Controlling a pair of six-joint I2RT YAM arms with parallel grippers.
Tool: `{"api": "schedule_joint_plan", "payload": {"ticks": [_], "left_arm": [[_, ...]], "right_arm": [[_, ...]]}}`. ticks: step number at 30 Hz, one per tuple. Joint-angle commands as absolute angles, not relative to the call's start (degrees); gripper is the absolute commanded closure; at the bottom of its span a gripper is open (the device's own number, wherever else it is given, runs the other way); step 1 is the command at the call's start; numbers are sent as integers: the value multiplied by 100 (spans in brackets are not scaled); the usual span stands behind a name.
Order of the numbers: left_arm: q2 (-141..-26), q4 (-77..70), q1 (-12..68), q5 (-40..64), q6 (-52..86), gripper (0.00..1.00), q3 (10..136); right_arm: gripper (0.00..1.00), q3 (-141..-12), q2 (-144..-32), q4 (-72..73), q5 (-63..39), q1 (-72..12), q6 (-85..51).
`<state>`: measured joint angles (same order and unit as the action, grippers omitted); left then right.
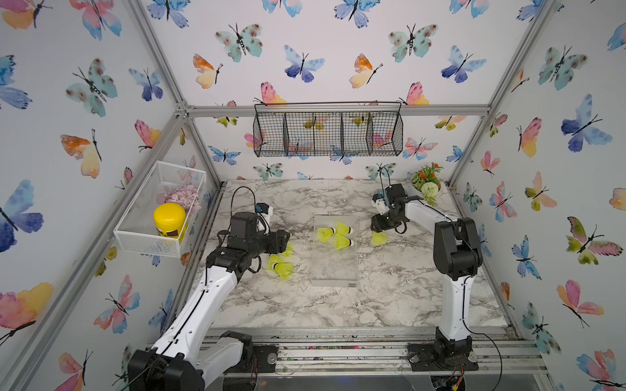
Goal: Put the shuttlecocks into the storage box
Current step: Move the shuttlecock to the center of the board.
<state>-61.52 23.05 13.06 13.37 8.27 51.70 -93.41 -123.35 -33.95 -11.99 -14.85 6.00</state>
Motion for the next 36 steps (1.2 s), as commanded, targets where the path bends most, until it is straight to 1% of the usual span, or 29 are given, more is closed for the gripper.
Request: {"api": "schedule_joint_plan", "payload": {"ticks": [1, 7, 15, 22, 25, 27, 31, 36], "left_arm": [[-6047, 2268, 1244, 1317, 756, 28, 5177], [-6047, 2256, 1196, 1393, 782, 28, 5189], [-6056, 2246, 1163, 1485, 791, 28, 5185], [-6077, 2241, 1125, 1591, 804, 28, 5204], [-6064, 2215, 1103, 1643, 824, 28, 5197], [-6064, 2212, 1095, 1661, 829, 28, 5195], [-6073, 2198, 1073, 1696, 843, 28, 5205], [-6057, 2197, 1066, 1688, 844, 28, 5189]], "right_arm": [[45, -9382, -12432, -3578, -1278, -1477, 546], [54, -8926, -12196, -3463, -1034, -1477, 153], [63, -7546, -11179, -2868, -1164, -1477, -644], [63, -6349, -10106, -2287, -1517, -1477, -1240], [59, -5845, -9561, -1873, -1947, -1485, -1456], [55, -5618, -9256, -1759, -1975, -1486, -1520], [51, -5391, -9016, -1748, -1831, -1488, -1520], [51, -4993, -9037, -1532, -1840, -1485, -1686]]}}
